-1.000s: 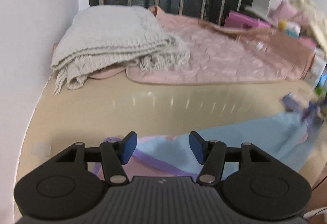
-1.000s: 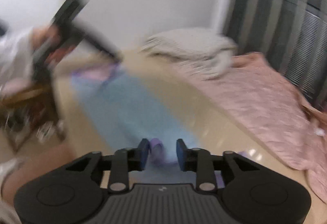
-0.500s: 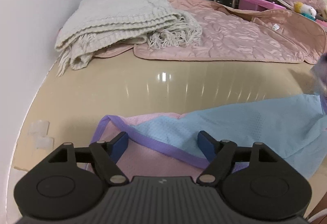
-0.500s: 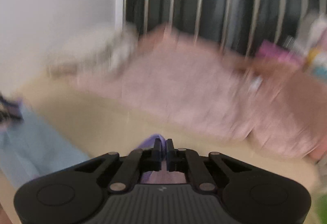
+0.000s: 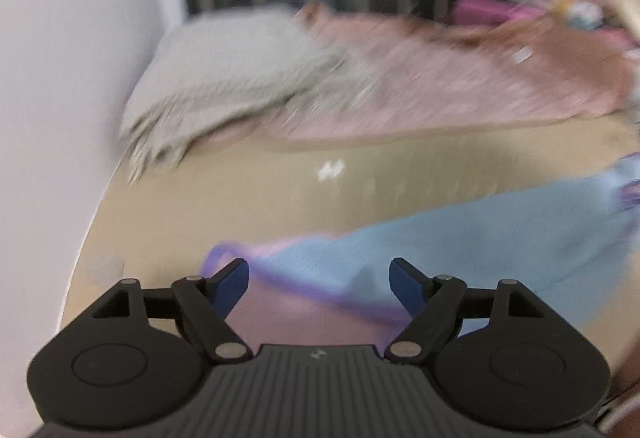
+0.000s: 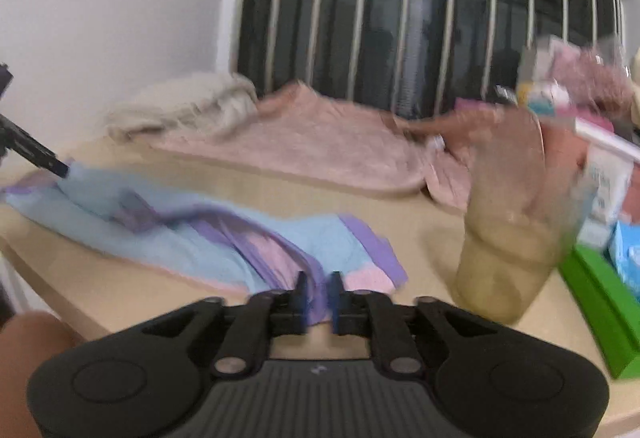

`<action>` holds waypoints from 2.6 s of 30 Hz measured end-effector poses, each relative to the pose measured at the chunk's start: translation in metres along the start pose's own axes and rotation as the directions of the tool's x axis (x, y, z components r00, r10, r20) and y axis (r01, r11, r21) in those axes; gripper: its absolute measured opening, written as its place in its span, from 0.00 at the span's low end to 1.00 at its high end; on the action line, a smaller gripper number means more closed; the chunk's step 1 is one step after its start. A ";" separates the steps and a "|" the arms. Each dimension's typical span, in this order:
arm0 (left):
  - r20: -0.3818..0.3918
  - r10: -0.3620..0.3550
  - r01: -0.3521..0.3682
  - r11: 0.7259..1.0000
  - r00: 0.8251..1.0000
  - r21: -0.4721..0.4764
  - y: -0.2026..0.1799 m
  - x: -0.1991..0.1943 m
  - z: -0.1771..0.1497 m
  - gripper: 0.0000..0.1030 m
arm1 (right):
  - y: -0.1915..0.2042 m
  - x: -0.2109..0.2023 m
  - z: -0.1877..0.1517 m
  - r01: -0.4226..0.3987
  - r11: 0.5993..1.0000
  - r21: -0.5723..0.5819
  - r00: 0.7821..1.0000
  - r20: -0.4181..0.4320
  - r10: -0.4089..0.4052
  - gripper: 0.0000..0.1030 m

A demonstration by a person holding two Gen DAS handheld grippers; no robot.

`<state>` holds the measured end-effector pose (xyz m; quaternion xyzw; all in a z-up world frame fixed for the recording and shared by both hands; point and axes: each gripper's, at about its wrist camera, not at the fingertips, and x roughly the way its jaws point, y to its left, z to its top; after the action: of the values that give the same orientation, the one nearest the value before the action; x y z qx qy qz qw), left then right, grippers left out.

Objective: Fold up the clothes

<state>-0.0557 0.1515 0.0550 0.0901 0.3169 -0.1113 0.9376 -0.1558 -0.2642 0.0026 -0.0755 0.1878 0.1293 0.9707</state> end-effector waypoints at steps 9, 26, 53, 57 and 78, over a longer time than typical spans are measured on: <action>-0.028 -0.210 0.209 0.931 0.977 0.301 -0.101 0.000 0.004 0.82 | 0.076 0.043 0.051 -0.357 0.833 -0.423 0.930 -0.074 0.361 0.44; -0.127 -0.273 0.287 0.952 0.954 0.106 -0.049 0.018 -0.012 0.83 | 0.096 0.070 0.022 -0.188 0.627 -0.756 0.975 -0.065 0.214 0.20; -0.039 -0.243 0.240 0.969 0.969 -0.063 -0.068 0.034 0.022 0.89 | 0.037 0.025 0.044 -0.269 0.960 -0.078 0.963 -0.009 0.269 0.25; -0.045 -0.150 0.147 0.988 0.988 -0.051 -0.083 0.039 0.022 0.89 | 0.048 0.039 0.050 -0.136 0.990 -0.034 0.990 0.015 0.137 0.20; 0.052 -0.033 0.037 0.996 0.998 -0.076 -0.167 0.038 0.023 0.89 | -0.007 0.034 -0.025 0.227 0.946 0.231 0.973 -0.003 -0.233 0.58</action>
<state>-0.0572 -0.0199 0.0336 0.0458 0.2984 -0.1175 0.9461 -0.1319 -0.2680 -0.0332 0.0175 0.1797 -0.0064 0.9836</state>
